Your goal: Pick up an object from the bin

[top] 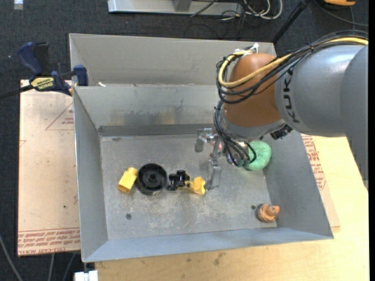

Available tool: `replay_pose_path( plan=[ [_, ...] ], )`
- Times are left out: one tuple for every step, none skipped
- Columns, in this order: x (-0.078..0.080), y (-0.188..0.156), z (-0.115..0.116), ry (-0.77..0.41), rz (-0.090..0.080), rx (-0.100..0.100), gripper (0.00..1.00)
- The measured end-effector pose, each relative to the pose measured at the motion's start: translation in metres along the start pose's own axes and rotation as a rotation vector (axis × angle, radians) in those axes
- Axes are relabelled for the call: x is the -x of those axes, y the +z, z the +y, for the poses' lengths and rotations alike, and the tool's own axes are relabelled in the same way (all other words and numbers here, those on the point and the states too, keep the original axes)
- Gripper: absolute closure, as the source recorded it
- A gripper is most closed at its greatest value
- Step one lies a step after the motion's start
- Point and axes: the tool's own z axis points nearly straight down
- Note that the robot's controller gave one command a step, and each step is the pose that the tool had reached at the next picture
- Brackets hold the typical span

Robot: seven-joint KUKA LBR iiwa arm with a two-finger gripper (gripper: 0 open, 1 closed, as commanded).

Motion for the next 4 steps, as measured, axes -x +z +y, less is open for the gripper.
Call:
replay_pose_path(
  plan=[
    [0.002,-0.005,0.000,0.001,-0.008,0.000,0.00],
    [0.006,0.052,0.076,-0.008,-0.010,0.001,0.00],
    [-0.017,0.008,0.086,-0.003,-0.004,0.000,0.00],
    [-0.012,-0.005,0.094,0.011,-0.012,0.001,0.00]
  ],
)
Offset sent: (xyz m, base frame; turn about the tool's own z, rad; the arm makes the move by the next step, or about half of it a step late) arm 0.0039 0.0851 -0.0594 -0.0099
